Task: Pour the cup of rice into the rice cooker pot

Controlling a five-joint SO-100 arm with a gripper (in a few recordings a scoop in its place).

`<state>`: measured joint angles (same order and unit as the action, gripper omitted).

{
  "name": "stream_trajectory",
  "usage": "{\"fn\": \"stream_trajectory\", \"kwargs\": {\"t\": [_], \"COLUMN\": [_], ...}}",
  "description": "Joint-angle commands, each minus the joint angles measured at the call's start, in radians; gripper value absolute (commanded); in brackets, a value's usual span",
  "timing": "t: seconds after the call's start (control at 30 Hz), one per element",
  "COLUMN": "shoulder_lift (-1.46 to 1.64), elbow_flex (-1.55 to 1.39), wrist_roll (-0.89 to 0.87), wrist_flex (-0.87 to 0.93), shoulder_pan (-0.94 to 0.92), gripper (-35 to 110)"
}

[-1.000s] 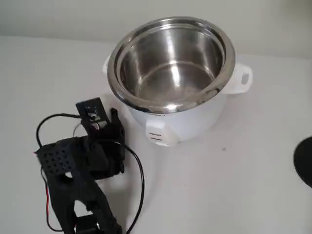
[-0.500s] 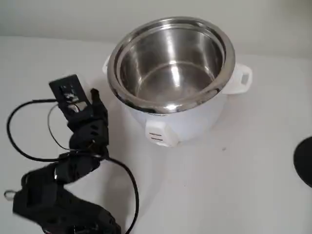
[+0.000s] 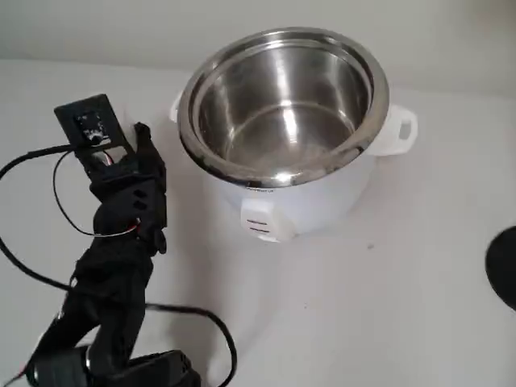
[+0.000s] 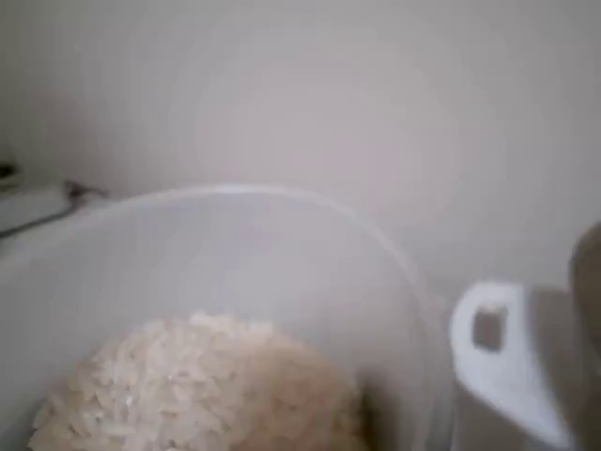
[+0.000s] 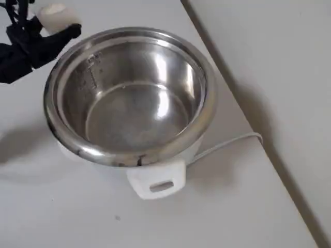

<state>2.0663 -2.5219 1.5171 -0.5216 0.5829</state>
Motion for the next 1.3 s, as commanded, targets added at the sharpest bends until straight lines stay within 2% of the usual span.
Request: {"fn": "stream_trajectory", "kwargs": {"t": [0.0,0.1,0.93,1.27], "shoulder_lift": [0.117,0.137,0.058,-0.067], "elbow_flex": [0.054,0.087,0.264,0.469], "wrist_roll": [-0.018,-0.032,-0.127,-0.235], "wrist_flex": [0.034,0.086,0.133,0.198], "shoulder_pan": [-0.026,-0.038,-0.169,-0.272], "gripper": [18,18,18,18]}}
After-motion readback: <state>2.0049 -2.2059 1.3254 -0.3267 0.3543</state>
